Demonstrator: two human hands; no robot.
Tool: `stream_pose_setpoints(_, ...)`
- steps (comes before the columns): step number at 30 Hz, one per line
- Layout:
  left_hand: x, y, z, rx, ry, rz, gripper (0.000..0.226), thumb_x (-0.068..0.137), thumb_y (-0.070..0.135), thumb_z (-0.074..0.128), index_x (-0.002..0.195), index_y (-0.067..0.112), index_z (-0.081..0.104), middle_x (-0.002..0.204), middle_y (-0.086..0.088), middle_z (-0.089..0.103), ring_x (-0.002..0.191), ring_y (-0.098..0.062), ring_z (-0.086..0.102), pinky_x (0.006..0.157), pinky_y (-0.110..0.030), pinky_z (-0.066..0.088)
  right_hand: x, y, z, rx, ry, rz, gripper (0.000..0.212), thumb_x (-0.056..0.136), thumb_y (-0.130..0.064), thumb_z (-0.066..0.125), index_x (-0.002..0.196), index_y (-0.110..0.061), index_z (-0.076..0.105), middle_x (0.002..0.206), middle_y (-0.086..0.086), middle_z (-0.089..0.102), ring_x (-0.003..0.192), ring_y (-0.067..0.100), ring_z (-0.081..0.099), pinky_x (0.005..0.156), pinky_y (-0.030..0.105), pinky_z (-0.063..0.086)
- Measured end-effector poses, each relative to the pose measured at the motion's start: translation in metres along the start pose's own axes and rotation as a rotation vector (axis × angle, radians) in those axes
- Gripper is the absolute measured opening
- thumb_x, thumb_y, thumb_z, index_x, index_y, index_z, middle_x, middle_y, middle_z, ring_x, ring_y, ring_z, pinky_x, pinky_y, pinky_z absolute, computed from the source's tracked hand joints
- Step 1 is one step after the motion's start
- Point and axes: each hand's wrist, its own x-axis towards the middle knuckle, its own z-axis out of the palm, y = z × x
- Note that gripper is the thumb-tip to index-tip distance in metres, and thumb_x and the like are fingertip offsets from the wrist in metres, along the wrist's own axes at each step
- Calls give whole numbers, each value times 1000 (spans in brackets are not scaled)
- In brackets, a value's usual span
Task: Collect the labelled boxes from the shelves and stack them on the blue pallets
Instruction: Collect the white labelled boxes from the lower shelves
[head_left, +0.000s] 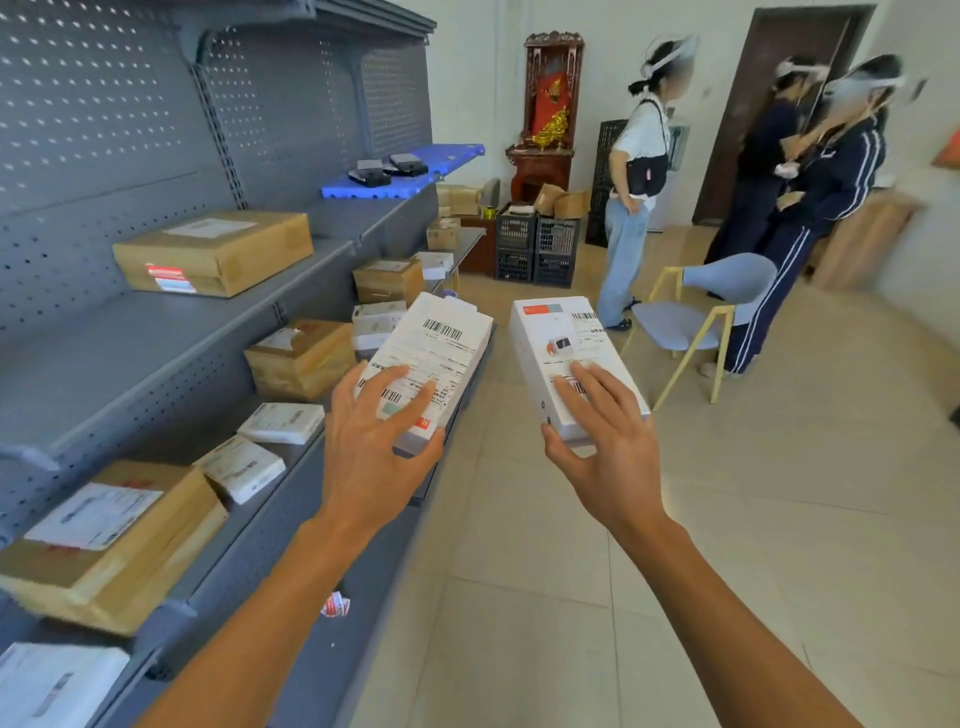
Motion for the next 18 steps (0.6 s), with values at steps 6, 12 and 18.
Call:
stream_pose_setpoints(6,56,-11,58,26,-6,-42,46,79,31,83,123,23,70,142,-4,53,137,-37,37,92,-62,49,63,58,36,7,3,-29,50,90,-40,69,136,-21,60,149,-2,50,142,19,40,90,51,49)
stream_pose_setpoints(12,106,-53,100,56,11,-101,45,80,37,79,122,23,72,142,-2,54,135,-34,40,91,-56,52,123,89,90,51,-42,-24,56,91,-43,67,141,-22,54,153,-3,45,144,19,36,95,58,47)
stream_pose_setpoints(18,160,-124,155,66,17,-138,49,78,33,84,124,23,71,143,-2,52,136,-31,38,91,-52,54,192,119,162,104,-58,-35,58,91,-44,66,143,-23,53,153,-3,44,144,18,36,98,60,47)
